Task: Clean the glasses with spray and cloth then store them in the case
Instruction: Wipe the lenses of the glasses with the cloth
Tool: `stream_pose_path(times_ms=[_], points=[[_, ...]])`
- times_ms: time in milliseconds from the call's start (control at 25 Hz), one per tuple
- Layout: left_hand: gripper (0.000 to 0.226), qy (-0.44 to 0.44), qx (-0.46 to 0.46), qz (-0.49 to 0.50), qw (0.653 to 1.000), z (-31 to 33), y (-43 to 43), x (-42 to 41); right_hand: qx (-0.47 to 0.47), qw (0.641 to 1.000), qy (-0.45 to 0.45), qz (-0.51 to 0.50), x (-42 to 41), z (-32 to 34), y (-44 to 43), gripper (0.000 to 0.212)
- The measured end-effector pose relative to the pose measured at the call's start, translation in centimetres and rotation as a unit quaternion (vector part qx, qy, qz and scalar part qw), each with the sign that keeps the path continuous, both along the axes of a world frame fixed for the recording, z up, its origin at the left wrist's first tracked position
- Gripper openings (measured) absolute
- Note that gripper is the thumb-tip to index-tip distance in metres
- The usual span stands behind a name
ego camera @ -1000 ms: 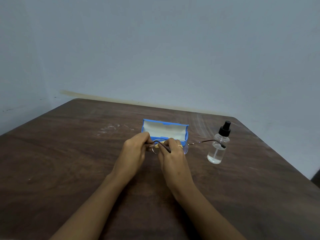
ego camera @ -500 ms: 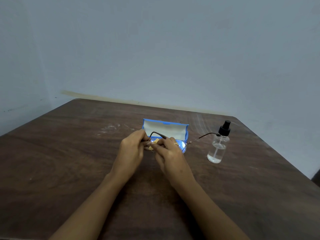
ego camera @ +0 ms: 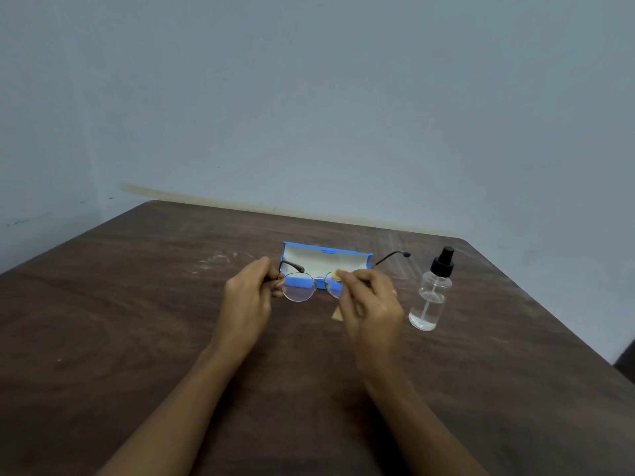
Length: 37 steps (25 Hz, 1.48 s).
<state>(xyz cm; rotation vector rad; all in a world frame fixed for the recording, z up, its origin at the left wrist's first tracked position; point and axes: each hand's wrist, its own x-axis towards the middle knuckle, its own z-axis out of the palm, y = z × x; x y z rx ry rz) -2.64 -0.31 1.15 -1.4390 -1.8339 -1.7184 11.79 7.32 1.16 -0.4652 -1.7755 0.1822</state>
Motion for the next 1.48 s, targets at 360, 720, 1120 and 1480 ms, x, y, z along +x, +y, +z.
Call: stream_pose_path(times_ms=[360,720,1120,1480], points=[[0.047,0.019,-0.004,-0.018,1.000,0.4,-0.5,0.7,-0.001,0.982,-0.128,-0.138,-0.4,-1.0,0.6,0.023],[0.049,0.036,0.001,-0.023,0.999,0.8,-0.8,1.2,-0.030,0.981,-0.174,-0.082,-0.6,-1.4,0.9,0.018],[0.056,-0.046,0.000,-0.012,0.999,0.0,-0.1,0.0,-0.014,0.975,-0.212,-0.063,0.1,-1.6,0.5,0.016],[0.037,0.033,-0.003,-0.033,0.999,0.8,-0.9,1.0,-0.024,0.962,-0.218,-0.166,-0.1,-1.3,0.6,0.023]])
